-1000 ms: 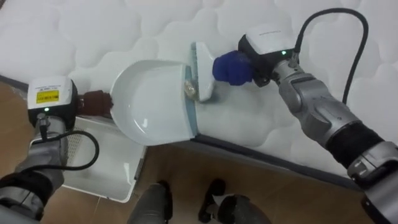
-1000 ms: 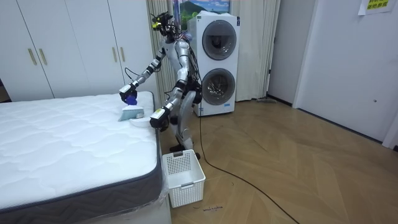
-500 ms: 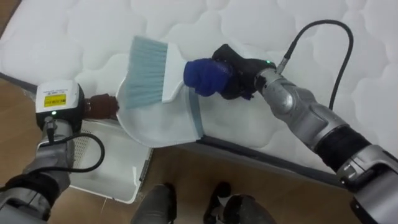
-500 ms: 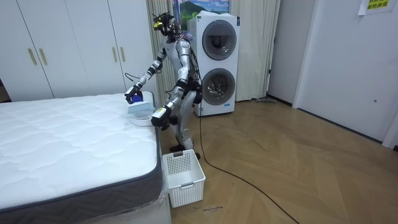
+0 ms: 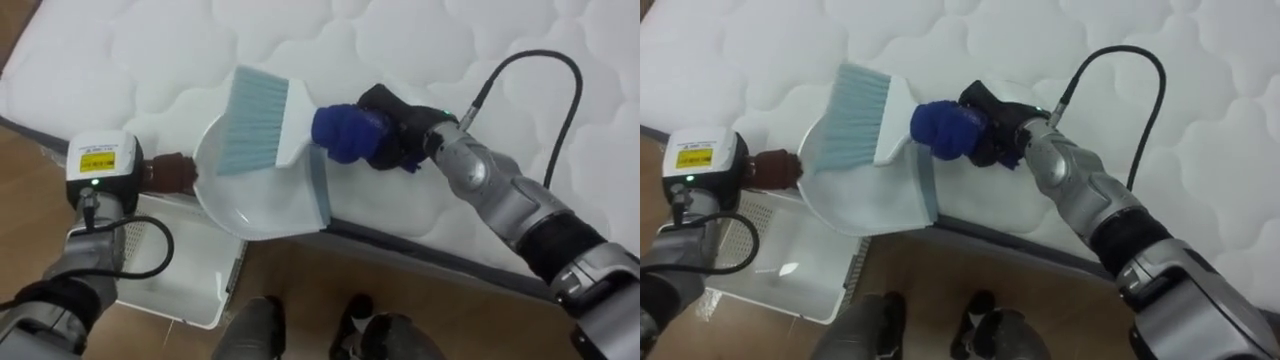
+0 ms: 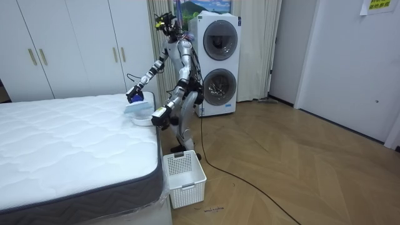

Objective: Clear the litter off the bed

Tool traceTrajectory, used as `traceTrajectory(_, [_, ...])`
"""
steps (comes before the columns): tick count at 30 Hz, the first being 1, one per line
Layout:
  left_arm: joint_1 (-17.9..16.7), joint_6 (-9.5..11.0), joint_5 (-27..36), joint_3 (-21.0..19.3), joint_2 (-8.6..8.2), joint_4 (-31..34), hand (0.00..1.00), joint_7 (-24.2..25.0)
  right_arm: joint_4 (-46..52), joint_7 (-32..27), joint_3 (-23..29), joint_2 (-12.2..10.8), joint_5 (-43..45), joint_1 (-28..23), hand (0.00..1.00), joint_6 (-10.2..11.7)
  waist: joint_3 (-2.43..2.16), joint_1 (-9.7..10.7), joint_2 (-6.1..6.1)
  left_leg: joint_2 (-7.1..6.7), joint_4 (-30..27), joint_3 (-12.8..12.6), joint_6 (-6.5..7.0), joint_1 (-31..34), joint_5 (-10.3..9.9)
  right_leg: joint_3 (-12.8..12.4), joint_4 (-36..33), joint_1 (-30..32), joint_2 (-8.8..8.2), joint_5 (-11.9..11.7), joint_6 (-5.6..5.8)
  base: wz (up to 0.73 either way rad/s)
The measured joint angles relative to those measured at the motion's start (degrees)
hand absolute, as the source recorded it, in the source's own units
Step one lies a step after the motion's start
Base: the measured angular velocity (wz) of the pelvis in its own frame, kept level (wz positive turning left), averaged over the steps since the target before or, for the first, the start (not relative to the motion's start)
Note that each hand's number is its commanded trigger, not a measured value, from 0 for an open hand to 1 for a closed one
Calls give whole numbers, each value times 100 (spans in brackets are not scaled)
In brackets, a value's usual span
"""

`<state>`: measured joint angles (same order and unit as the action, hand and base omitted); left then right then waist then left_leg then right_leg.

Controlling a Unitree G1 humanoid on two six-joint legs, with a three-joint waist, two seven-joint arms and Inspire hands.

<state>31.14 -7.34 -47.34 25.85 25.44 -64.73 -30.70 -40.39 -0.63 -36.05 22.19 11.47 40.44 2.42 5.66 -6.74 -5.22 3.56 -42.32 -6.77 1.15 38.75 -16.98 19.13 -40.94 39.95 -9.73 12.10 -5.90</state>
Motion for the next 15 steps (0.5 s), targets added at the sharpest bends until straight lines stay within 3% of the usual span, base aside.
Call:
traceTrajectory(6, [0,-17,6,-5,37,-36,100,0,-1,-142,331,78,-245,-149,100,5,-11,151,-14,-30,-4,17,22,-26,12,-16,5,-32,-19,-16,27,1])
traceTrajectory(8, [0,-4,8,-8,77,-50,100,-9,0,-250,443,102,-253,-188,65,12,-14,193,-15,-22,-10,13,25,-47,12,-32,4,-46,-18,-23,34,0])
traceTrajectory(9, [0,6,8,-9,82,-50,100,-18,0,-279,467,113,-258,-193,56,12,-14,198,-15,-21,-14,12,25,-51,12,-33,5,-50,-17,-25,34,0])
traceTrajectory(10, [0,27,6,-8,82,-50,100,-32,0,-355,523,129,-266,-211,5,14,-14,204,-15,-21,-16,10,25,-70,12,-32,4,-65,-17,-26,34,0])
traceTrajectory(11, [-9,40,5,-7,81,-52,100,-34,0,-408,616,130,-270,-237,0,21,-15,205,-15,-20,-15,9,25,-105,12,-35,4,-93,-16,-26,34,0])
traceTrajectory(15, [-26,136,-72,-14,78,-66,100,-121,-2,-618,837,149,-499,-253,0,139,-19,211,-12,-22,-13,-8,26,-208,11,-48,5,-186,-12,-30,27,-2])
